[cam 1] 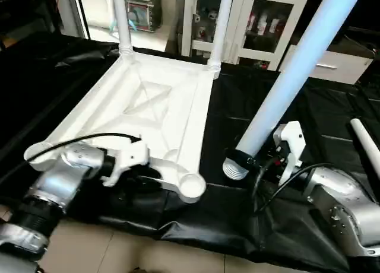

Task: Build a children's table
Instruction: Pick table leg, then insert table leg to table base

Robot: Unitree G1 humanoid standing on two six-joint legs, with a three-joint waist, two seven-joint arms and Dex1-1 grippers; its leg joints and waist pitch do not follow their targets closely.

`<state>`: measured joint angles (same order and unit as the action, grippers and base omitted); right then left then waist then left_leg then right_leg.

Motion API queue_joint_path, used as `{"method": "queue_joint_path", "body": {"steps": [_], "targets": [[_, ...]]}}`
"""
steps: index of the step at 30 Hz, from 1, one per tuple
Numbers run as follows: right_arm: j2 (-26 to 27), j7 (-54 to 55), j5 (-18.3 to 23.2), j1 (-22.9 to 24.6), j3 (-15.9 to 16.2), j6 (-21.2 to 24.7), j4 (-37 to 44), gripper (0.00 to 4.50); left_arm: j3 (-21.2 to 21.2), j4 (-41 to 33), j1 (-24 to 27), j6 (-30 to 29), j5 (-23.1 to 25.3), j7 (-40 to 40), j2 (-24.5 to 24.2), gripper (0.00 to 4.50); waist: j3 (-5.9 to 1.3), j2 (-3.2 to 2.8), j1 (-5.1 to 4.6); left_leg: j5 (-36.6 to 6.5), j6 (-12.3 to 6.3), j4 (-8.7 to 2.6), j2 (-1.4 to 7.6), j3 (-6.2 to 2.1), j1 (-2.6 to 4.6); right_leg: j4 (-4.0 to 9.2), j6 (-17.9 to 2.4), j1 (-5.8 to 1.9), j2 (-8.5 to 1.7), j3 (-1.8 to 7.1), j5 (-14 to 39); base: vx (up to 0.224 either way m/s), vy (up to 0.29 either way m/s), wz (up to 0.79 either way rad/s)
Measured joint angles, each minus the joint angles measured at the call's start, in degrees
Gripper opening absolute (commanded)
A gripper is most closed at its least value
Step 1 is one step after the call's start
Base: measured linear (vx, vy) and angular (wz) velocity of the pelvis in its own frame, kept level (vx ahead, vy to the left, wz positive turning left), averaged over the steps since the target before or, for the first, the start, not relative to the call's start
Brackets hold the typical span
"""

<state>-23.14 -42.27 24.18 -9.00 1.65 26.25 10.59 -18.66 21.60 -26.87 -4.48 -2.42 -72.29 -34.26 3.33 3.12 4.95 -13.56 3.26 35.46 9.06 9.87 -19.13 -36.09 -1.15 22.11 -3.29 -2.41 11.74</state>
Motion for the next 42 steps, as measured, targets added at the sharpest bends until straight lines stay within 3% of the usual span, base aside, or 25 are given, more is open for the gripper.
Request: {"method": "queue_joint_path", "body": {"steps": [3,11,18,22,31,36,37,42], "targets": [[0.4,0.7,0.0,0.0,0.0,0.1,0.0,1.89,-0.3,-3.5,1.1,-3.5,0.2,2.3,1.6,0.69,0.02,-0.04,-0.15,0.0,0.01,0.0,0.01,0.0,0.0,0.0,0.0,0.0,0.0,0.01,0.0,0.0,0.0,0.0],[1.0,2.8,-0.3,0.0,0.0,0.5,-0.2,1.89,-0.9,-11.2,3.3,-13.0,2.9,10.3,5.3,0.14,0.05,-0.08,-2.11,0.0,0.01,-0.07,0.04,0.03,-0.09,-0.01,0.0,0.0,0.02,0.02,0.0,0.0,0.0,0.0],[1.7,4.8,-0.8,-0.5,-0.1,0.8,-2.1,1.89,-1.4,-16.9,5.6,-18.8,4.4,15.6,6.7,0.03,0.04,-0.07,-3.0,0.0,0.01,-0.13,0.04,0.04,-0.14,0.02,0.0,0.0,0.02,0.02,0.0,0.0,0.0,0.0],[2.4,5.7,-0.8,-2.0,-0.2,1.1,-2.5,1.89,-1.4,-18.9,6.7,-19.9,4.7,17.0,6.9,0.03,0.04,-0.06,-2.98,0.0,0.01,-0.13,0.04,0.04,-0.13,0.02,0.0,-0.01,0.02,0.01,0.0,0.0,0.0,0.0],[3.4,5.1,0.0,-6.5,-1.1,1.2,-8.0,1.89,-2.2,-19.4,7.5,-14.7,5.1,16.5,6.0,0.03,0.01,-0.03,-2.54,0.0,-0.02,-0.22,0.03,0.04,-0.43,0.12,0.1,0.21,0.02,-0.04,0.0,0.0,0.0,0.0],[3.7,1.8,0.7,-9.2,-0.1,1.9,-10.1,1.89,-2.0,-18.3,6.3,-16.5,3.9,15.0,6.1,0.03,0.0,-0.07,-2.41,0.0,-0.02,-0.23,0.04,0.04,-0.44,0.1,0.1,0.24,0.02,-0.05,0.0,0.0,0.0,0.0],[3.7,1.4,0.8,-9.4,0.2,1.9,-10.3,1.89,-2.0,-18.2,6.2,-16.6,3.8,14.7,6.1,0.47,0.0,-0.07,-2.36,0.0,-0.02,-0.23,0.04,0.04,-0.43,0.11,0.1,0.24,0.02,-0.05,0.0,0.0,0.0,0.0],[3.6,-0.6,0.6,-11.4,1.3,1.9,-13.3,1.89,-2.0,-16.5,5.5,-14.6,3.4,14.1,5.9,0.58,0.0,-0.07,-2.1,0.0,-0.02,-0.22,0.04,0.05,-0.41,0.1,0.0,0.3,0.02,-0.05,0.0,0.0,0.0,0.0]]}}
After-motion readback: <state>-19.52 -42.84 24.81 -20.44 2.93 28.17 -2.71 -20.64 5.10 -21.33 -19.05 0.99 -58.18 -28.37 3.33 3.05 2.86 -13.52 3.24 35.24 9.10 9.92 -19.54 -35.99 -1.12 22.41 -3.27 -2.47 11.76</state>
